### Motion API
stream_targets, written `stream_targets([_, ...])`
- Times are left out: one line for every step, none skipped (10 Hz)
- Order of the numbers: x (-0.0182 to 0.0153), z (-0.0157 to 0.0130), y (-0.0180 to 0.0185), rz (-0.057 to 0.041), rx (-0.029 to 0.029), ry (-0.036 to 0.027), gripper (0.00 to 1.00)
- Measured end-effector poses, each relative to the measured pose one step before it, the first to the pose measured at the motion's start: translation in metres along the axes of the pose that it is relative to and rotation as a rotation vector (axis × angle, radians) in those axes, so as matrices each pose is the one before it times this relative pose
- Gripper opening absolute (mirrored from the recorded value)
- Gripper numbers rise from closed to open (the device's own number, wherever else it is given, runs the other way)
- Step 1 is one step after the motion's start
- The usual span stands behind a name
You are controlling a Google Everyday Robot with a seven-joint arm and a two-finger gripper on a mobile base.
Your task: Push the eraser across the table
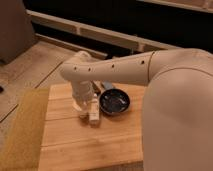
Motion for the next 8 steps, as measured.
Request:
stream_targets([-0.02588, -0.00672, -0.01611, 0.02113, 0.00449, -0.04307, 0.0])
stream_targets([-0.02354, -0.006, -0.01333, -0.00127, 0.00805, -0.04235, 0.0])
stream_targets([-0.01799, -0.00353, -0.0062, -0.02318, 0.0074, -0.03311, 0.0])
stream_targets([-0.02301, -0.00335, 0.00035, -0.06171, 0.00928, -0.04079, 0.0])
stream_targets([-0.01333, 0.00065, 0.0003, -0.03448, 0.00252, -0.02002, 0.0])
stream_targets([-0.00904, 0.00012, -0.00269, -0.02269, 0.00614, -0.0124, 0.0])
stream_targets([-0.00231, 0.00013, -0.0009, -0.00575, 0.00164, -0.00333, 0.0])
stream_targets([-0.0001, -0.00008, 0.00011, -0.00002, -0.00002, -0.00028, 0.0])
